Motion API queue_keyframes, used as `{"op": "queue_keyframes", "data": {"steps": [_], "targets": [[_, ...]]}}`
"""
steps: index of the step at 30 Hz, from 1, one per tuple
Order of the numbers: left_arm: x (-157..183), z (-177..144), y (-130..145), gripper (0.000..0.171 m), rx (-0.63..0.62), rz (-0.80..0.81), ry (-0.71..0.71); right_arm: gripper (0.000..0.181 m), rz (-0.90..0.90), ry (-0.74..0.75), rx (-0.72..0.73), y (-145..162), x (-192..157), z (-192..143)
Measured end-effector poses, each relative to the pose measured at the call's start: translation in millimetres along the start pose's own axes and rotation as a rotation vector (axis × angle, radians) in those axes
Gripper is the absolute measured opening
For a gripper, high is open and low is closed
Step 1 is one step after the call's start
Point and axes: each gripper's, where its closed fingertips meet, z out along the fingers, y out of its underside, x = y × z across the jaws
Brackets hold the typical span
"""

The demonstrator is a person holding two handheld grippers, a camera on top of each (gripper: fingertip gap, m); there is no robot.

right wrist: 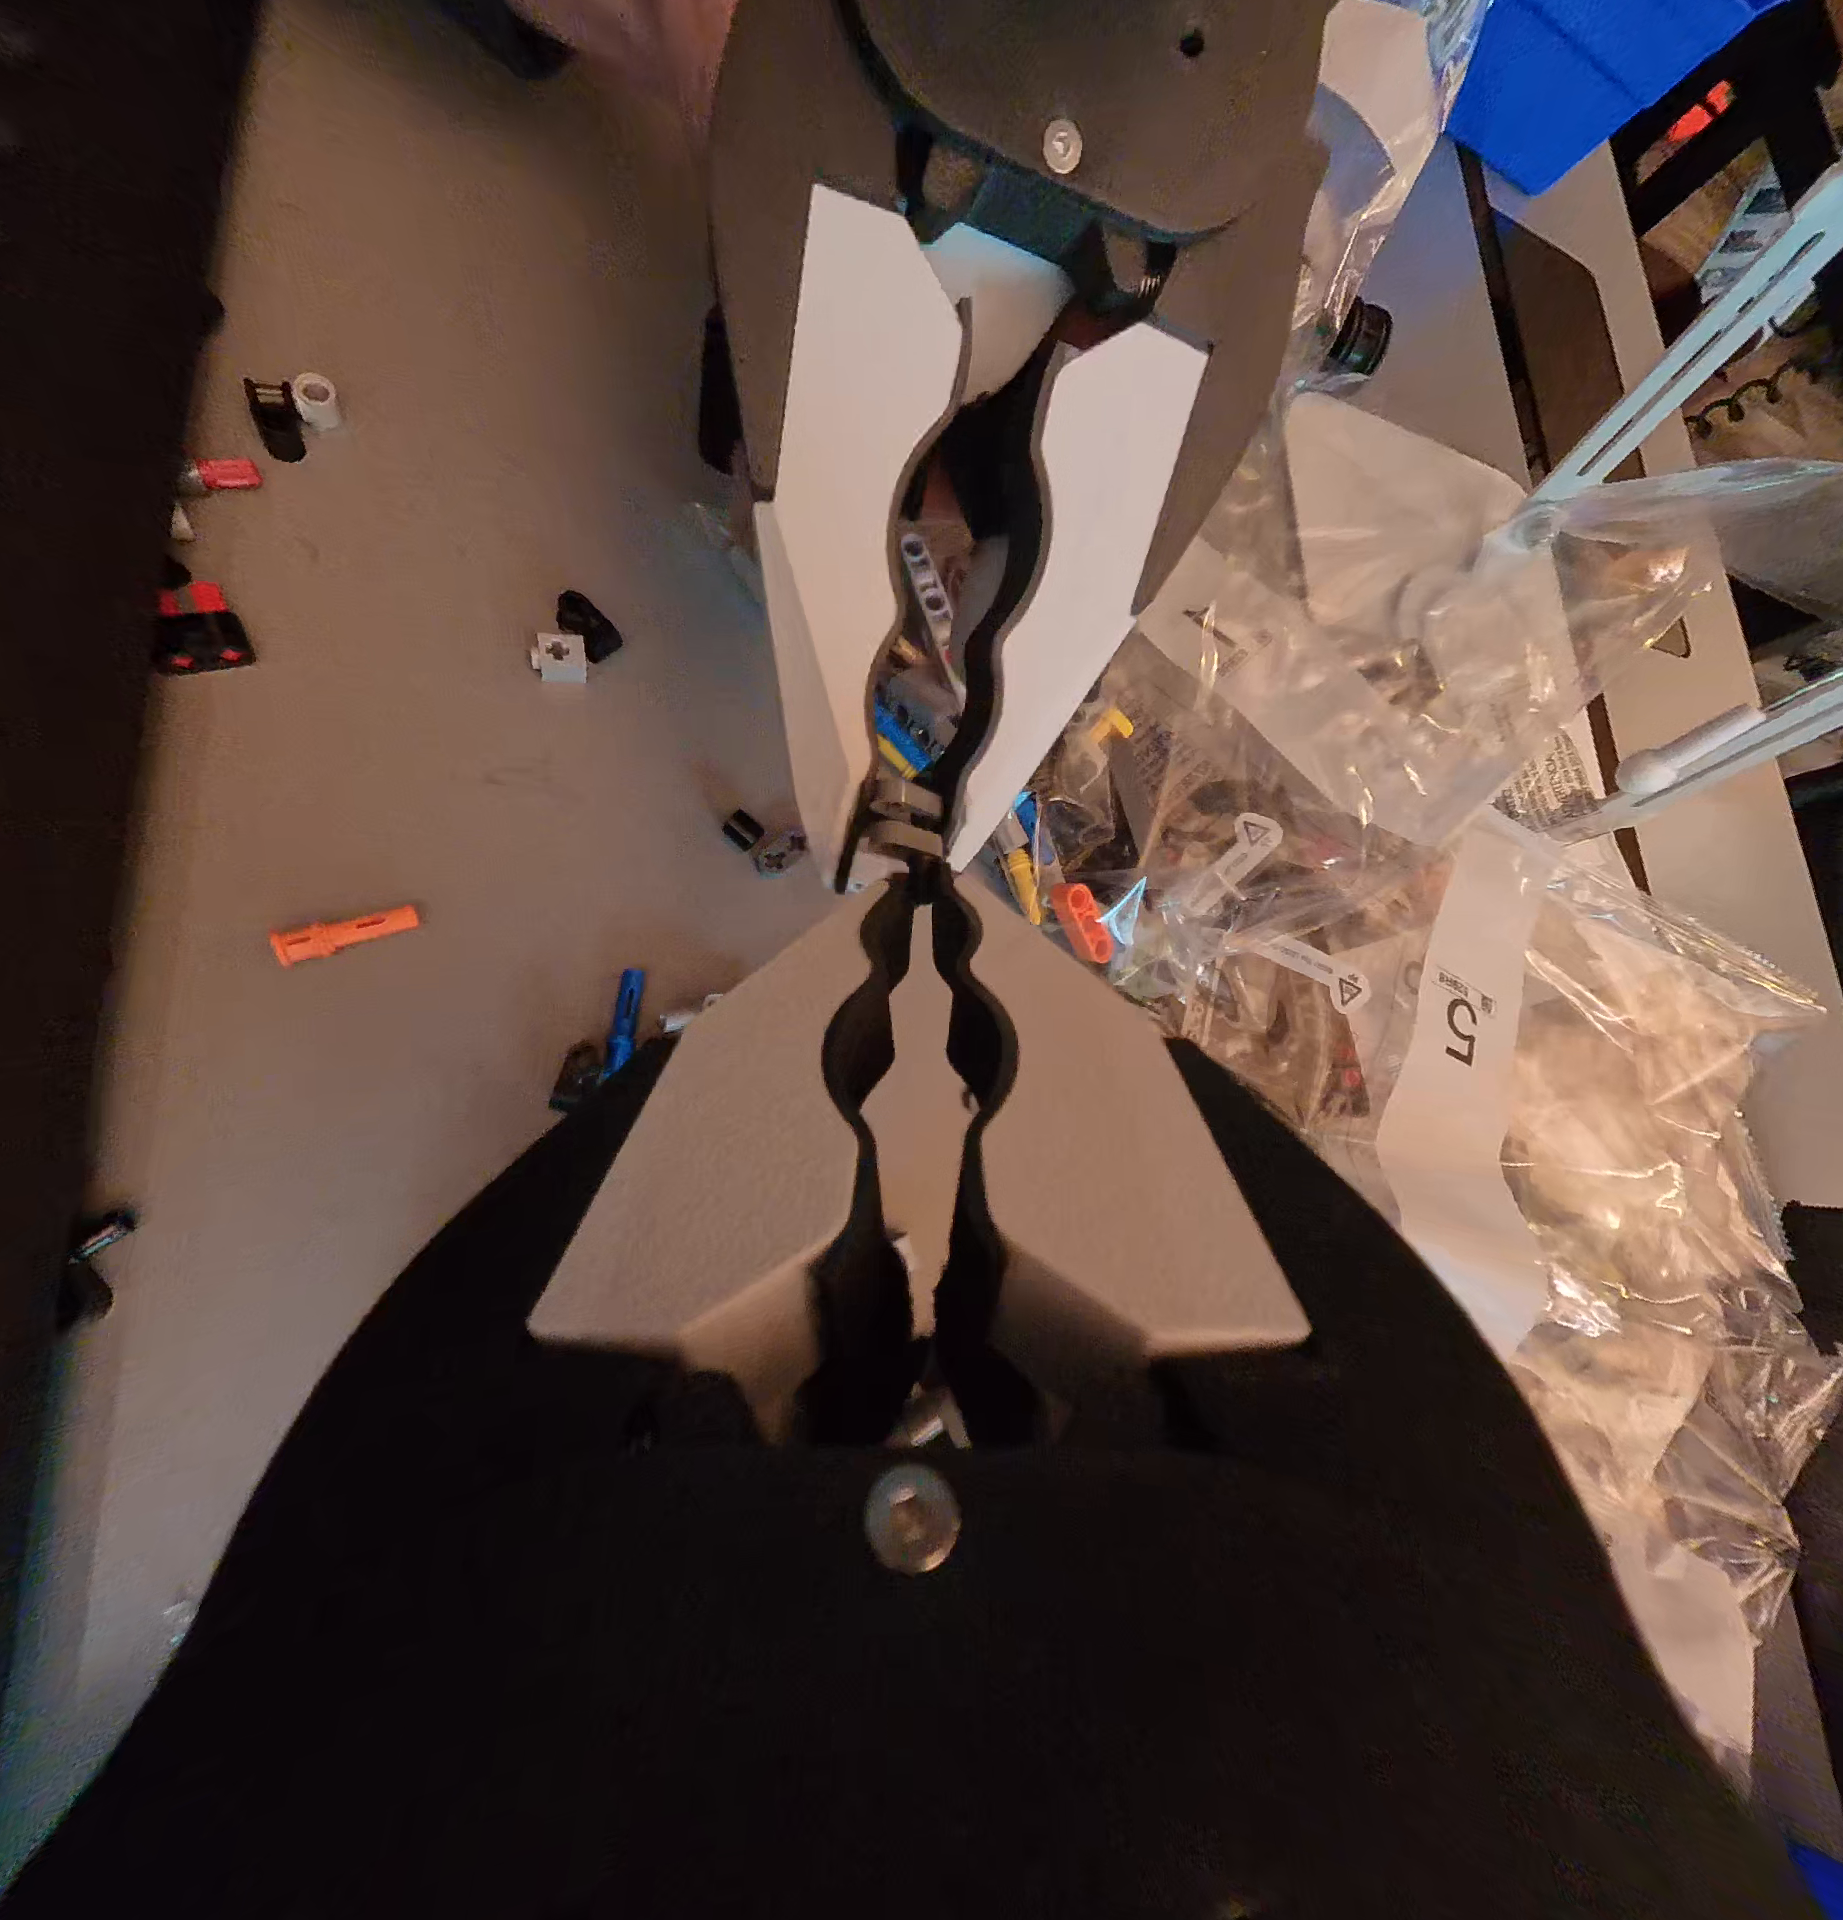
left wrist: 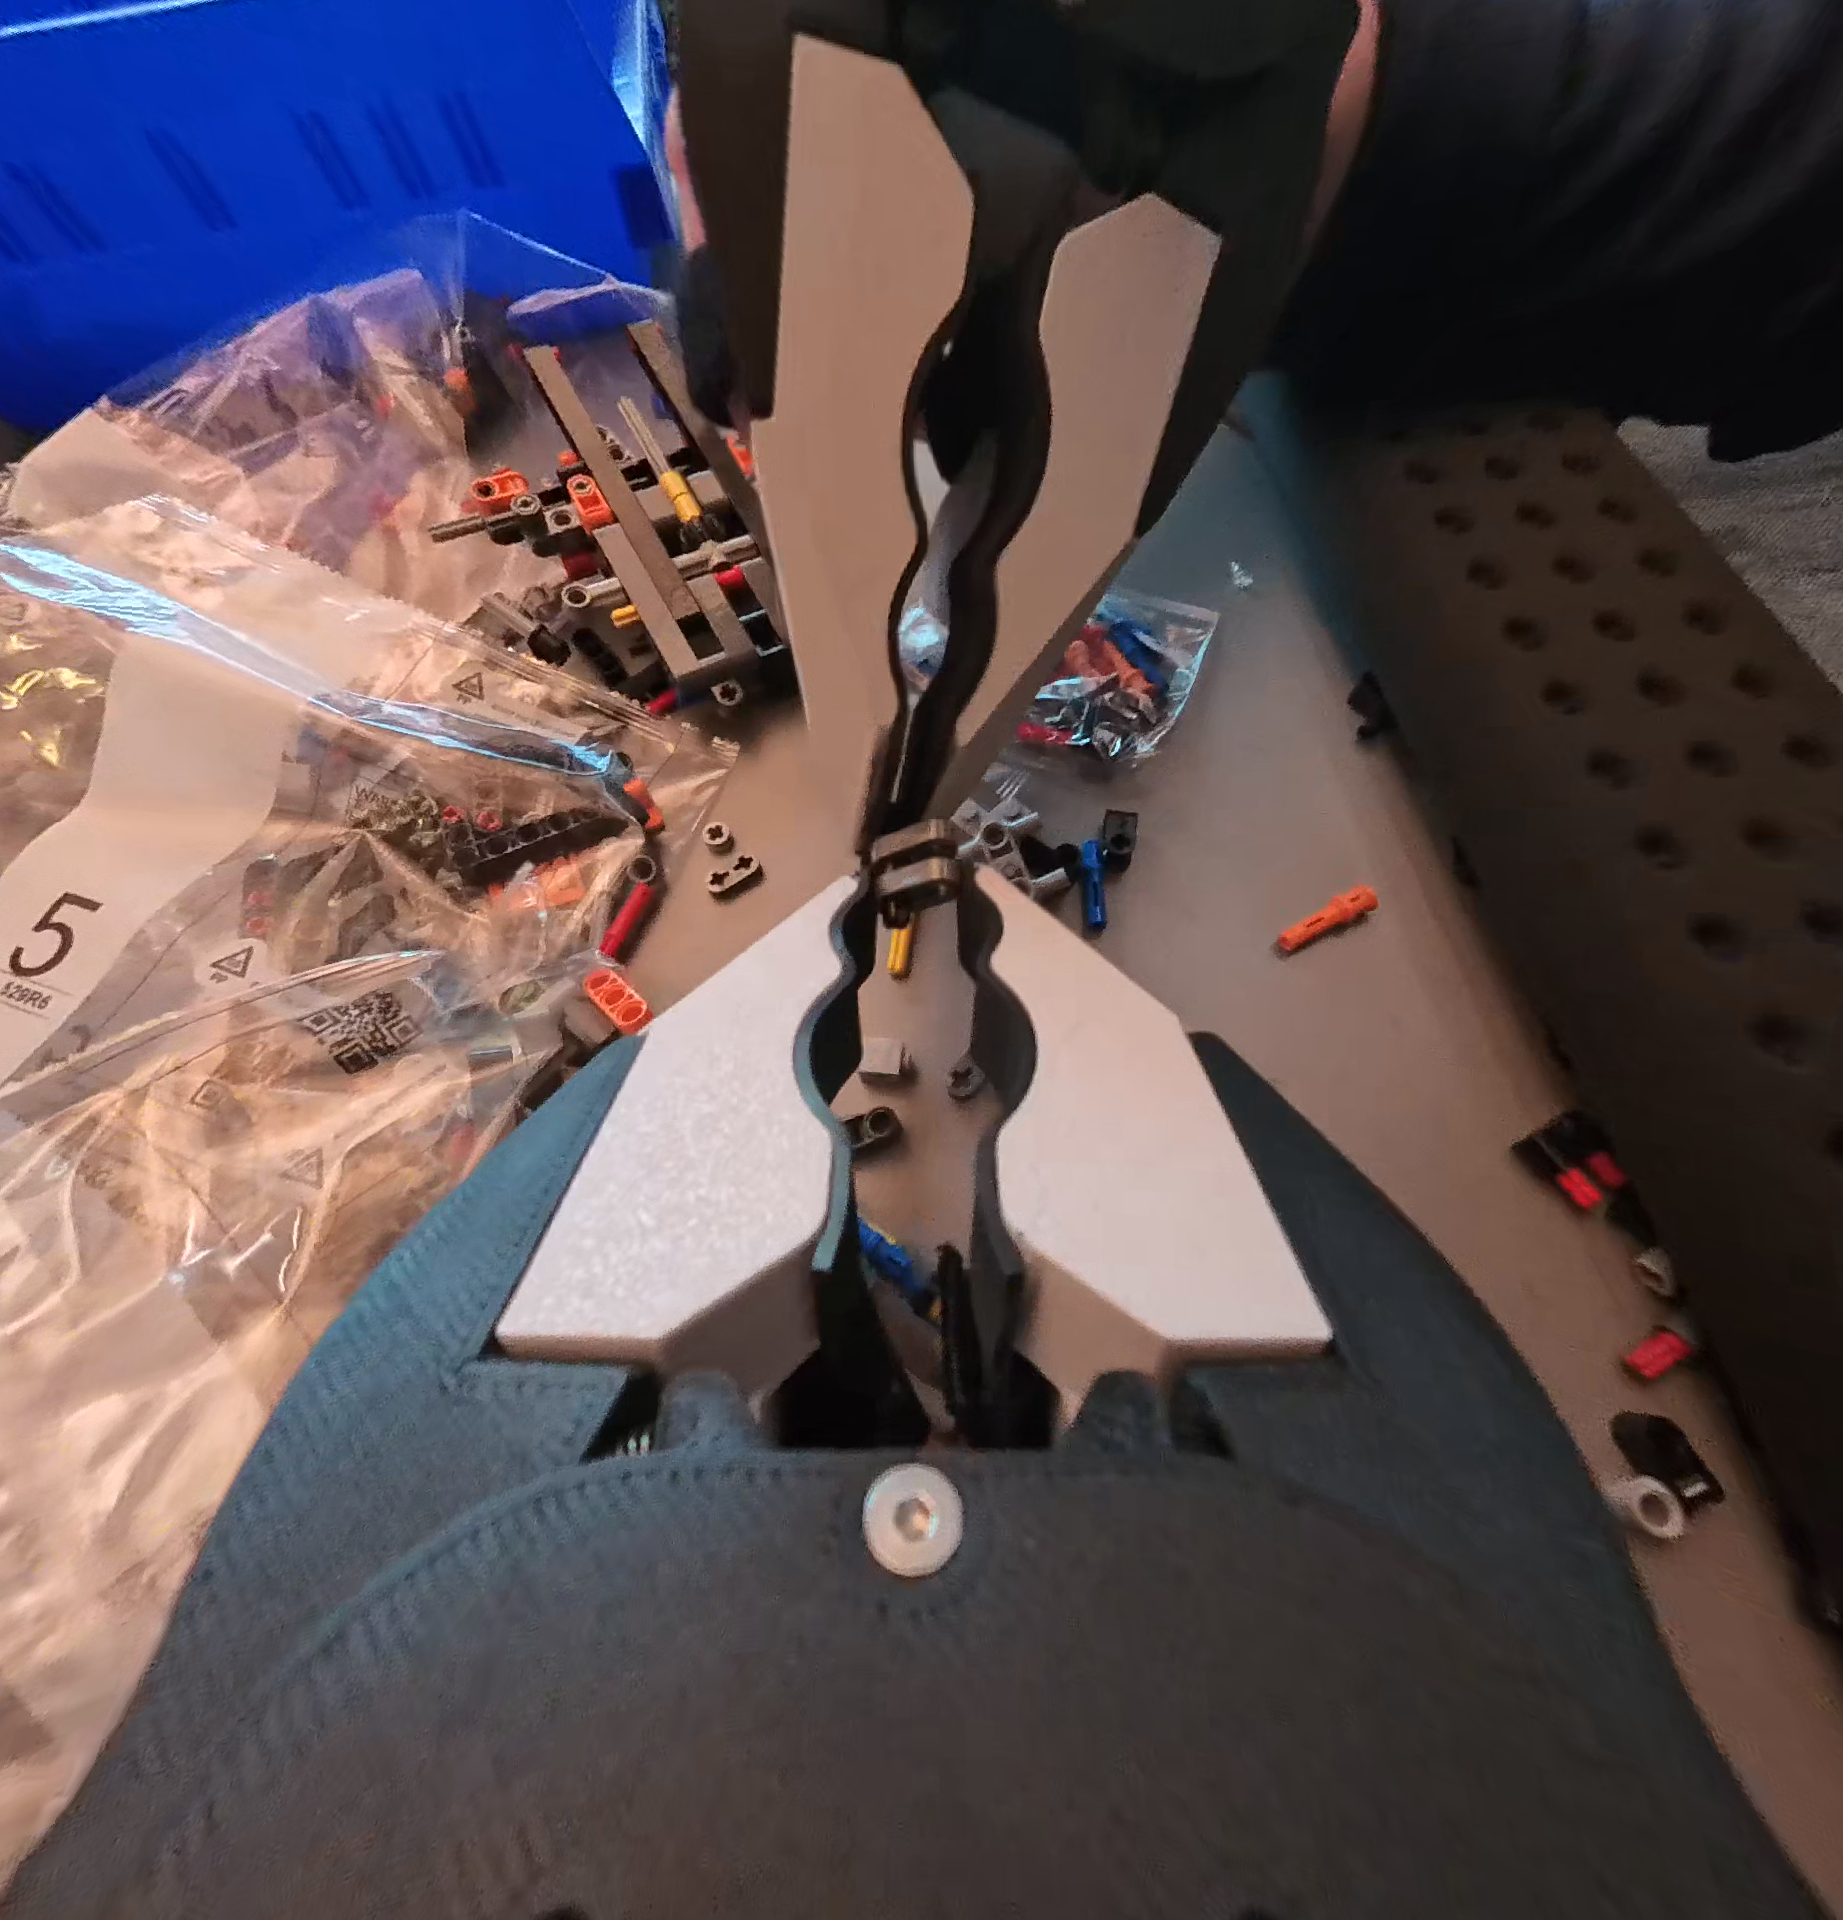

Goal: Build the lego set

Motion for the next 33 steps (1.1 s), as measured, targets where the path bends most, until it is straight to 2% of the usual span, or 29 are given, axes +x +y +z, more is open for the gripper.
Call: {"op": "queue_keyframes", "data": {"steps": [11,17,24,33], "targets": [[-2,2,0,0.018,0.005,-0.061,0.008,0.001,-0.030,0.044,-0.051,5,4,2],[-6,2,2,0.013,-0.005,-0.066,-0.021,0.001,-0.050,0.065,-0.077,7,5,3],[-6,-1,-2,0.013,0.003,0.004,-0.043,0.001,-0.007,0.041,-0.047,3,4,-2],[0,-8,-5,0.013,0.004,0.044,-0.006,0.001,0.010,0.007,-0.015,-4,-1,-7]]}}
